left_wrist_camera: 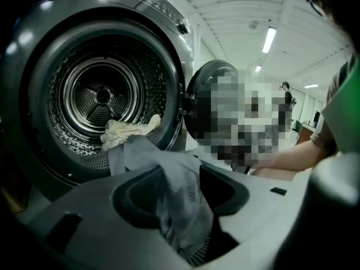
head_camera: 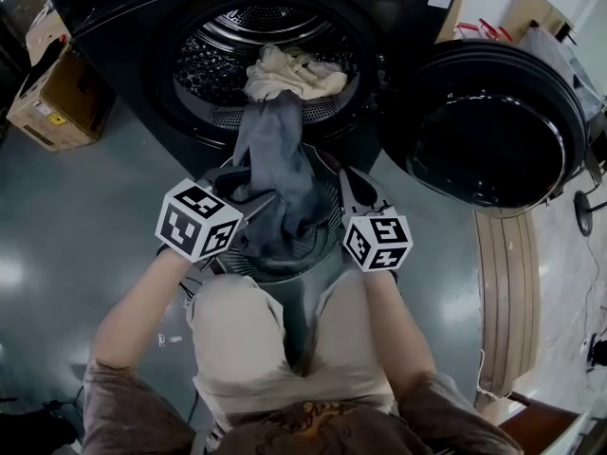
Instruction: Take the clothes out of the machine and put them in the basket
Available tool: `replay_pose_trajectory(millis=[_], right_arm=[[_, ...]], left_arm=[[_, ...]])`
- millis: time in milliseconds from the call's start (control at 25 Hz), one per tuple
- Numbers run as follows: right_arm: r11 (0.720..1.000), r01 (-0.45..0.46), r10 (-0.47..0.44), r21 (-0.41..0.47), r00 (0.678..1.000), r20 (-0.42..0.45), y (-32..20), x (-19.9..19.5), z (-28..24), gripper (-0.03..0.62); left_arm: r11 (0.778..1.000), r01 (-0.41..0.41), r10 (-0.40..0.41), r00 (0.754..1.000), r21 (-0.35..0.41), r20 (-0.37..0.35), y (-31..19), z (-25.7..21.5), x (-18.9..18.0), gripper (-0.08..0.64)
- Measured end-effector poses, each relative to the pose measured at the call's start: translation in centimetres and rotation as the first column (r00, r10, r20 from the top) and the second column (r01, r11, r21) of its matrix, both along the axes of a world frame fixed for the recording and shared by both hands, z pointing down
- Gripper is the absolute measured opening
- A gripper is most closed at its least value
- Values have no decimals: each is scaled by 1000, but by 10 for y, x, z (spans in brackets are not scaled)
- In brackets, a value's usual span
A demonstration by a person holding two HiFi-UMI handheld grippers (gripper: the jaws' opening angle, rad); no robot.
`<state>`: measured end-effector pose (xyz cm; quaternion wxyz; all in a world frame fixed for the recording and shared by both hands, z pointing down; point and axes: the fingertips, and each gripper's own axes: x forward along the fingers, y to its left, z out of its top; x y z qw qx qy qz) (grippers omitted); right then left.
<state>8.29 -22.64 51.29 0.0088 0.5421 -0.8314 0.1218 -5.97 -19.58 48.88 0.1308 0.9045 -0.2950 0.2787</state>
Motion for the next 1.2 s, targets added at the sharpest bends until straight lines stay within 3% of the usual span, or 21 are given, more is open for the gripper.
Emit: replay_pose_trajectory(millis=[200,320,640,840,960,1080,1200], right_arm=[[1000,1,-2,10,1000,6,2,-1,-6,-3],[1000,7,-7,15,1000,4,4,-5,-8,-3],[1000,-15,15,27,1000,-16,13,5,-15,-3],[999,-38,39,27,999,-15,16,15,-17,-3],[999,-36,36,34,999,-15,16,14,-19,-3],[999,-30,31,35,999,-15,15,12,-18,-3],[999,-16,17,34,1000,-18,16,7,-18,-3]], left_arm=[[996,51,-51,999,70,2,-31,-5,-8,242],[990,102,-106,993,95,45,-67,15,-10,261],[949,278,-294,951,150,100,-165,61,-11,273],[930,338,-360,918,144,169,-188,87,-20,279],[914,376,-397,904,149,156,-191,90,-24,249],[917,359,-387,906,173,172,-191,93,-19,238],[927,339,-368,907,163,206,-185,95,-19,120]])
